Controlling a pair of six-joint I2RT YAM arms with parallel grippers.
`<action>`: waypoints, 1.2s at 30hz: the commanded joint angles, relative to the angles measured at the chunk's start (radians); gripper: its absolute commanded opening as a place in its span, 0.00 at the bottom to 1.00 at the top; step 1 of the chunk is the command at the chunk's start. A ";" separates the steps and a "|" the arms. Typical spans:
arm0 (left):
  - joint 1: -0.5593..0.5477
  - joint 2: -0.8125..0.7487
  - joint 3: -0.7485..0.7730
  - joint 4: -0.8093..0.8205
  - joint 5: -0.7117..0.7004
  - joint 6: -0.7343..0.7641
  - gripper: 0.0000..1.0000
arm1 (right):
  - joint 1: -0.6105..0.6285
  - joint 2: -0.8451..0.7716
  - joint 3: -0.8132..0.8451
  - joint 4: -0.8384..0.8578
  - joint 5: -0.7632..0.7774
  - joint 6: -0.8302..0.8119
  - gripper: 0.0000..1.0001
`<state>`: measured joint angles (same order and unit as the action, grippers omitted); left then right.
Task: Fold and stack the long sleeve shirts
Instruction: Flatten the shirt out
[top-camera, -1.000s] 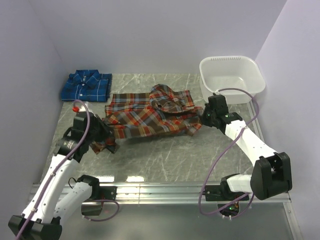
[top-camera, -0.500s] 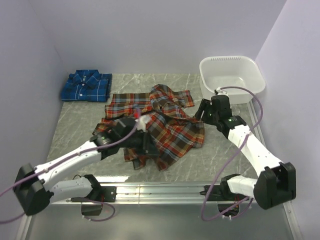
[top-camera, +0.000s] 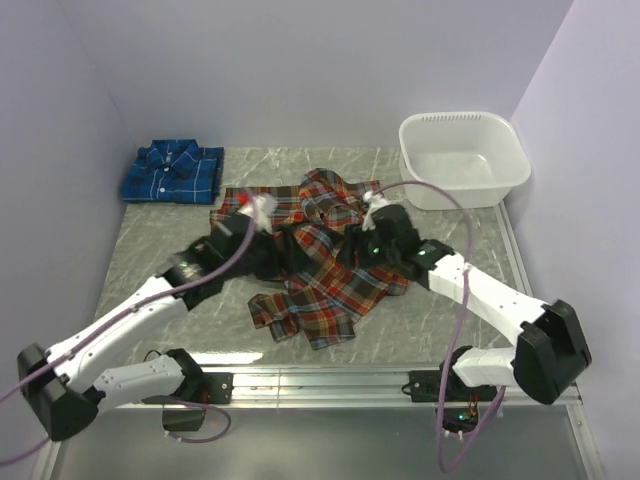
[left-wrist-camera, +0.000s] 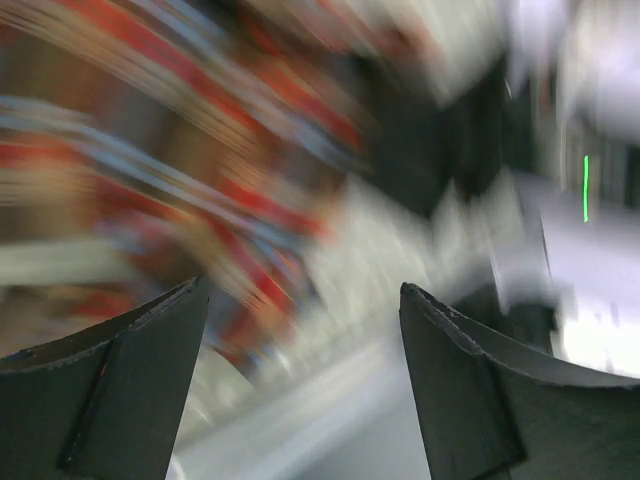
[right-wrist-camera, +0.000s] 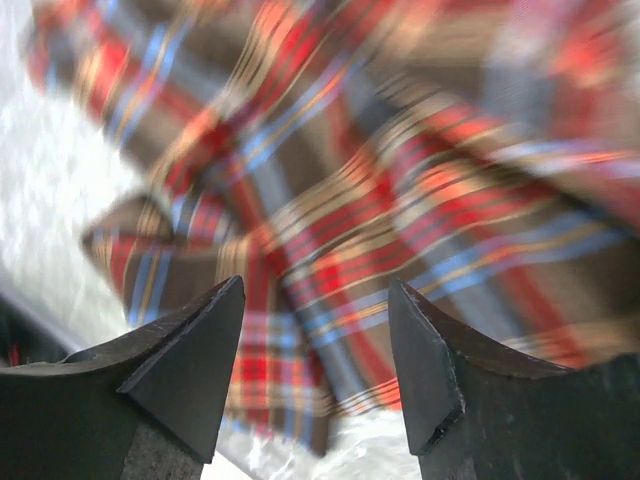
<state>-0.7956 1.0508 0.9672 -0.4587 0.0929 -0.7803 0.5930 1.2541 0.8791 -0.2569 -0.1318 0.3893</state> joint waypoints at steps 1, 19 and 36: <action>0.175 -0.064 -0.001 -0.123 -0.234 -0.036 0.83 | 0.138 0.077 -0.002 0.047 -0.058 -0.006 0.66; 0.762 -0.005 -0.243 -0.024 -0.203 0.078 0.87 | 0.455 0.556 0.310 -0.113 0.099 -0.216 0.76; 0.782 0.025 -0.231 -0.021 -0.206 0.064 0.87 | 0.488 0.380 0.181 -0.366 0.236 -0.179 0.00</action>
<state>-0.0204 1.0775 0.7227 -0.5102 -0.1173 -0.7181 1.0760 1.7565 1.0973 -0.4839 0.0509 0.1749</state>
